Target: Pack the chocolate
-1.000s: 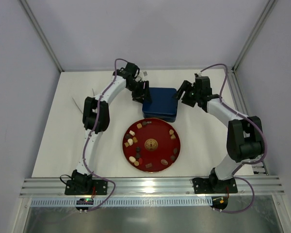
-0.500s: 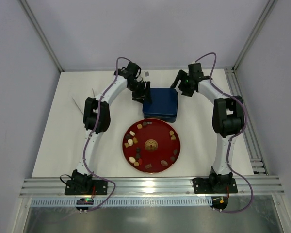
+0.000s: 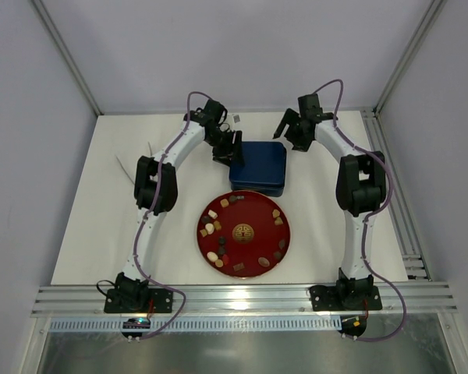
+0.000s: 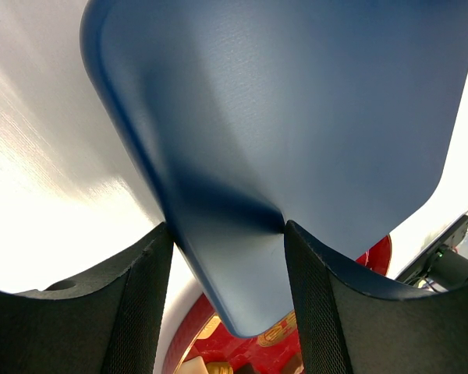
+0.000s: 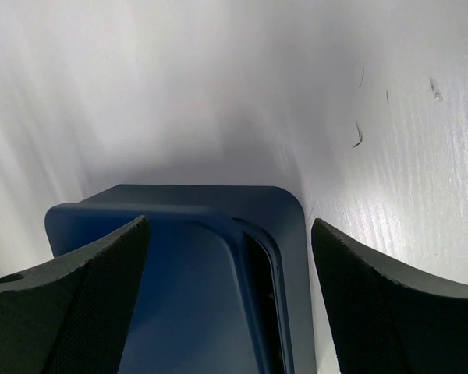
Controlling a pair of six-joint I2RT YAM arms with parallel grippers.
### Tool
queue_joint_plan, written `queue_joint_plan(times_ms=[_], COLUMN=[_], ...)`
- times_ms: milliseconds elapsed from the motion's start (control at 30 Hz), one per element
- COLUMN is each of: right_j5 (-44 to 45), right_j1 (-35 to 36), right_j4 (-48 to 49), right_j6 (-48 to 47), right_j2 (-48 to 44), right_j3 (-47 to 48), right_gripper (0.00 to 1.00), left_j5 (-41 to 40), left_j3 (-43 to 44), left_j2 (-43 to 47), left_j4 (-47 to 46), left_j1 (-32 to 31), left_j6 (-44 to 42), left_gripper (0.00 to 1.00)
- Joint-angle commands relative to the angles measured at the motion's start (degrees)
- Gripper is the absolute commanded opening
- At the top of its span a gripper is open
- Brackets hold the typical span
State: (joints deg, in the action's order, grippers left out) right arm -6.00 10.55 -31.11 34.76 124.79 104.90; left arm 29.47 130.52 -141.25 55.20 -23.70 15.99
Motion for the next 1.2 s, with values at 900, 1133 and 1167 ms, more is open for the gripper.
queue_joint_plan(times_ms=[900,1133,1167], right_j5=[3.4,4.4,4.5], right_j1=[2.3,2.4,2.4], right_j4=[-5.4,-7.1,-7.0], right_j6=[4.4,4.4,4.5], right_j2=[3.8,4.0,3.9], right_j3=[4.4,4.3,3.8], right_gripper=[0.76,0.79,0.79], left_j5=[-6.9,-7.2,-7.4], left_j3=[-2.1,-2.7,-2.8], left_j2=[-1.2,-0.4,-0.5], left_j4=[1.8,1.1,0.8], left_j1=[-1.3,-1.2,-1.2], left_j6=[-2.3,-2.7,-2.7], left_gripper=[0.59,0.63,0.63])
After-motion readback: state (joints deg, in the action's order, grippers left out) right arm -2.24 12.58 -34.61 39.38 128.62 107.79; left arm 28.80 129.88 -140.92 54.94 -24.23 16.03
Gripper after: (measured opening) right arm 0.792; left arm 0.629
